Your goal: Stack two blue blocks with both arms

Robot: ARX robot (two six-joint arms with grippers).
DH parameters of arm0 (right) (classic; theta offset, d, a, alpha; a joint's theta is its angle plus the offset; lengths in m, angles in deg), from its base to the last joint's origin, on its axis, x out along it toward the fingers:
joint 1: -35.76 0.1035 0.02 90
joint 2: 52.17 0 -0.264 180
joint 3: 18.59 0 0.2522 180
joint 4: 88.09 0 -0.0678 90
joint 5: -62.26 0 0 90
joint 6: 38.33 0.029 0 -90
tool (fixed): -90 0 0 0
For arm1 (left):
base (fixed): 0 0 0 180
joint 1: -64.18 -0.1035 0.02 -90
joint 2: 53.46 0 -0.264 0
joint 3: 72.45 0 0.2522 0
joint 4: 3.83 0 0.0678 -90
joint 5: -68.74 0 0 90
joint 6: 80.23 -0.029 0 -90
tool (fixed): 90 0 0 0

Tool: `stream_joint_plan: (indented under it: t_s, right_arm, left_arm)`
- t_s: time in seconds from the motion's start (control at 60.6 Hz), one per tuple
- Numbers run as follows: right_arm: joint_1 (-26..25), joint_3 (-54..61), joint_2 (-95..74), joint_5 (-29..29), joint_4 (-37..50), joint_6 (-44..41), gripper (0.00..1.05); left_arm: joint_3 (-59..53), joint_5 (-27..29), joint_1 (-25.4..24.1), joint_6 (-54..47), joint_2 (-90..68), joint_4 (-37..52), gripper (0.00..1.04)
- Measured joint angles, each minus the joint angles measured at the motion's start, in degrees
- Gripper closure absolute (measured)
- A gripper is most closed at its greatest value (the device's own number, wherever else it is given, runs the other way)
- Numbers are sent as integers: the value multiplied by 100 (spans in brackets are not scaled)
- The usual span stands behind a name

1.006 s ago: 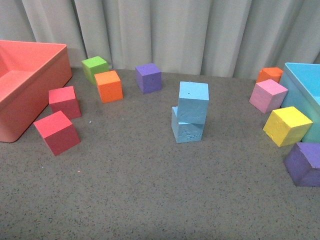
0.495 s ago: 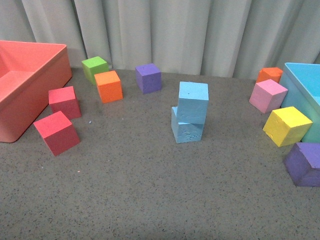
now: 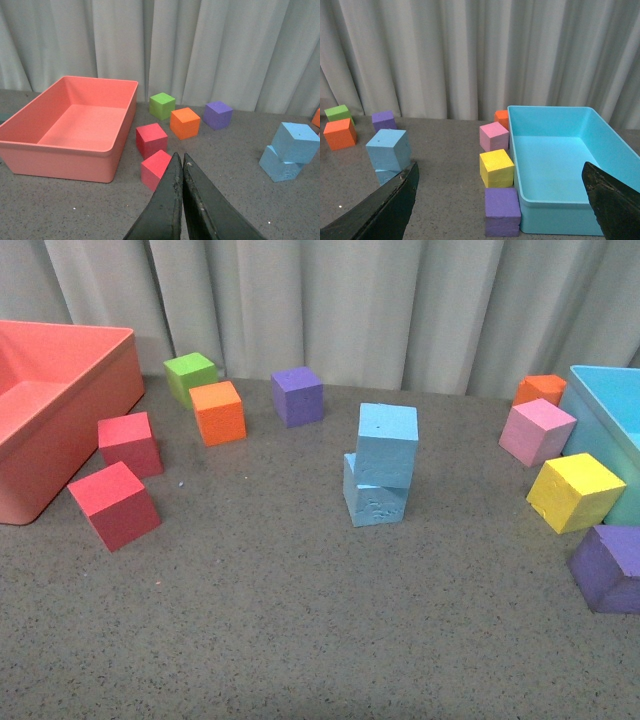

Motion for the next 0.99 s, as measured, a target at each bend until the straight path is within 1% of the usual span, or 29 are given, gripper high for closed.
stream_joint_plan:
  t_s: [0.016, 0.165, 0.181, 0.214, 0.264, 0.297, 0.313, 0.363, 0.379, 0.495, 0.511, 0.528, 0.561, 0.99]
  right_arm:
    - [0, 0, 0, 0, 0, 2, 10]
    - [0, 0, 0, 0, 0, 2, 10]
    - [0, 0, 0, 0, 0, 2, 10]
    - [0, 0, 0, 0, 0, 2, 10]
    - [0, 0, 0, 0, 0, 2, 10]
    - [0, 0, 0, 0, 0, 2, 10]
    - [0, 0, 0, 0, 0, 2, 10]
    - [0, 0, 0, 0, 0, 0, 10]
    - [0, 0, 0, 0, 0, 2, 10]
    - [0, 0, 0, 0, 0, 2, 10]
    - [0, 0, 0, 0, 0, 2, 10]
    - [0, 0, 0, 0, 0, 0, 10]
    - [0, 0, 0, 0, 0, 2, 10]
    - [0, 0, 0, 0, 0, 2, 10]
  left_arm:
    - [0, 0, 0, 7, 2, 0, 100]
    - [0, 0, 0, 4, 7, -2, 72]
    - [0, 0, 0, 2, 7, -2, 70]
    - [0, 0, 0, 2, 7, -2, 63]
    - [0, 0, 0, 4, 7, -2, 56]
    - [0, 0, 0, 2, 7, -2, 49]
    - [0, 0, 0, 2, 7, -2, 43]
    - [0, 0, 0, 2, 7, -2, 36]
    - [0, 0, 0, 2, 7, -2, 31]
    - [0, 0, 0, 2, 7, -2, 11]
    - [0, 0, 0, 0, 7, -2, 6]
    - [0, 0, 0, -9, 7, -2, 5]
    - [0, 0, 0, -9, 7, -2, 7]
    - [0, 0, 0, -11, 7, -2, 7]
